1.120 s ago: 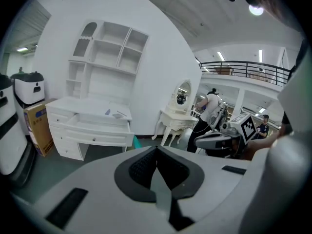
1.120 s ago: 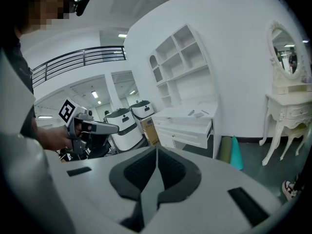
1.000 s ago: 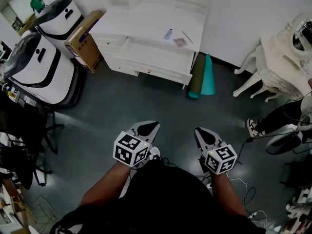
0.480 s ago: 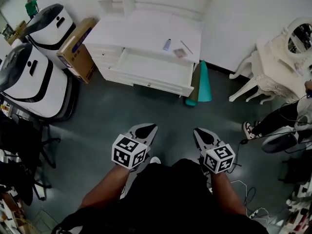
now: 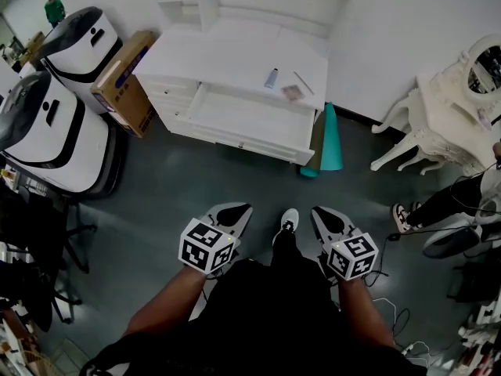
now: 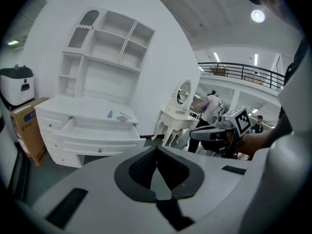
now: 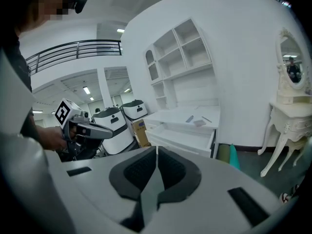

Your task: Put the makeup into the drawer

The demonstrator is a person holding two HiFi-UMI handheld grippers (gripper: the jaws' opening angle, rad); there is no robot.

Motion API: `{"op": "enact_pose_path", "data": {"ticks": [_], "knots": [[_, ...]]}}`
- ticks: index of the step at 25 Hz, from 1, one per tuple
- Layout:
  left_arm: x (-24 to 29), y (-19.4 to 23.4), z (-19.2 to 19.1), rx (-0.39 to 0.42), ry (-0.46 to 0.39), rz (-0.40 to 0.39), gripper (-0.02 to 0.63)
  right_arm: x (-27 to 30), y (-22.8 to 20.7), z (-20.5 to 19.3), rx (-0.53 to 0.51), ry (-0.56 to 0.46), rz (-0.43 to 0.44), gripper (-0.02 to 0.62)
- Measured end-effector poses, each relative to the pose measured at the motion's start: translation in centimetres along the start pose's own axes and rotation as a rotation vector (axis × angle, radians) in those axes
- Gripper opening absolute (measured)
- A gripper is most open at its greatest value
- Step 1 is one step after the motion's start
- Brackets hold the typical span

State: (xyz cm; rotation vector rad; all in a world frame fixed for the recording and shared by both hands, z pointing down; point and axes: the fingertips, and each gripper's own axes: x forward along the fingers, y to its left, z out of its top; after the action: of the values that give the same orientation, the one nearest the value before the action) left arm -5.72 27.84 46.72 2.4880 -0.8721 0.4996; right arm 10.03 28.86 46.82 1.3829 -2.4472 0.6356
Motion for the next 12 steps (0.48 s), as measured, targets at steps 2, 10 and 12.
{"op": "enact_pose_path", "data": {"ticks": [2,10,12], "knots": [[1.0,0.8,0.7,0.007,-0.002,0.008,0.011,0.9,-1.0,0.3,0.004,-0.007,0.005,0.029],[6.2,2.8,4.9,0.034,-0.002,0.014,0.011,4.4,-6.5,3.3,0.026,-0.039,0.017,0.029],[7.8,3.4,6.6,0.036,-0.009,0.019,0.011,5.2,-8.5,4.5,0.029,-0.045,0.017,0.029]]}}
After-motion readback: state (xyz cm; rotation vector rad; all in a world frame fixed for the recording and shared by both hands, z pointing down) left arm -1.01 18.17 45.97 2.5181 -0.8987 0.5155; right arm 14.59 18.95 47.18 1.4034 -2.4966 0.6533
